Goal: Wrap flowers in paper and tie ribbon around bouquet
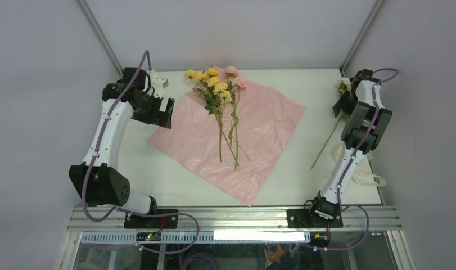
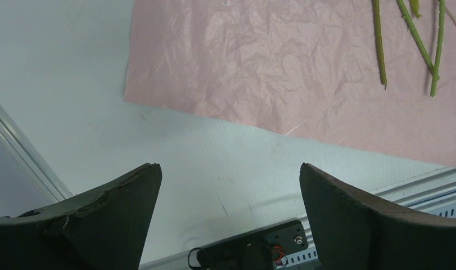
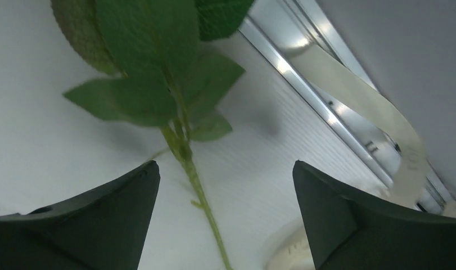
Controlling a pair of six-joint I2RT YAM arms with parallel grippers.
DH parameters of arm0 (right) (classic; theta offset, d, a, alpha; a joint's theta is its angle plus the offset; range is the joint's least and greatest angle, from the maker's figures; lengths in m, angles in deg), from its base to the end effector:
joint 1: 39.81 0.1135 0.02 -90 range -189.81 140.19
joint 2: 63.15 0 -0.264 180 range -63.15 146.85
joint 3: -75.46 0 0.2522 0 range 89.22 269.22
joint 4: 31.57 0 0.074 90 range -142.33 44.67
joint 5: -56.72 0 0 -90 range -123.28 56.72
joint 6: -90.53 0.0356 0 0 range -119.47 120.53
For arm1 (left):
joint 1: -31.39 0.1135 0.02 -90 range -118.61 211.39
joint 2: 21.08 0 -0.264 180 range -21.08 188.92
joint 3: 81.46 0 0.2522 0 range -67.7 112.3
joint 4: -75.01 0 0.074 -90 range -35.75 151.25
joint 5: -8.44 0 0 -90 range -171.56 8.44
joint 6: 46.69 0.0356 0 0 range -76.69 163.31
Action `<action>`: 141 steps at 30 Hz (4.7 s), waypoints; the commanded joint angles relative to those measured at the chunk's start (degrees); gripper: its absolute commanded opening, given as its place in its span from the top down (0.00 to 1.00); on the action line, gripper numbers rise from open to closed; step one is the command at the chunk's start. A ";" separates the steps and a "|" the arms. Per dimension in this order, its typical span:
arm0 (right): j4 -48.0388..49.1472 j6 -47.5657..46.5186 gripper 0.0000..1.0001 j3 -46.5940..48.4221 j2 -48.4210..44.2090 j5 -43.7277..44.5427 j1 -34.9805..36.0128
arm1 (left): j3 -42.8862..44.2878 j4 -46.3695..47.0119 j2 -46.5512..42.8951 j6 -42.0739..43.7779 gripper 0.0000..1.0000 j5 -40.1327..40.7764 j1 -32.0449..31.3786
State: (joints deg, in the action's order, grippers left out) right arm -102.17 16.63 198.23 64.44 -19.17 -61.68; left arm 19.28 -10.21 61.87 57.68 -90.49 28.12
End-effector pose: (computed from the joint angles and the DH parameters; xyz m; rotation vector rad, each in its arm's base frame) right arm 0.4234 -0.1793 0.1965 0.9791 2.7058 -0.3741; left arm 0.2689 -0.0209 0.3518 0.4607 2.6919 -0.1595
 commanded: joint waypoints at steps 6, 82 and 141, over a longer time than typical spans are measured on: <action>0.49 -2.38 0.35 10.31 9.83 -8.44 -0.92 | 2.40 0.27 2.72 1.22 0.01 1.80 0.45; 2.33 19.24 0.35 -44.70 -50.44 -25.20 50.31 | -45.78 25.88 -33.22 39.93 0.02 -2.26 -46.48; 33.84 44.33 0.82 -70.91 -51.83 -38.81 55.83 | -48.63 64.68 -9.00 17.16 0.87 14.45 -66.15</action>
State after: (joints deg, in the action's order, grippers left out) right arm -62.85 66.63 122.43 15.22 -56.50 -5.44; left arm -30.32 48.59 53.90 78.84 -81.46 -38.28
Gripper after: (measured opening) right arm 0.160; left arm 0.291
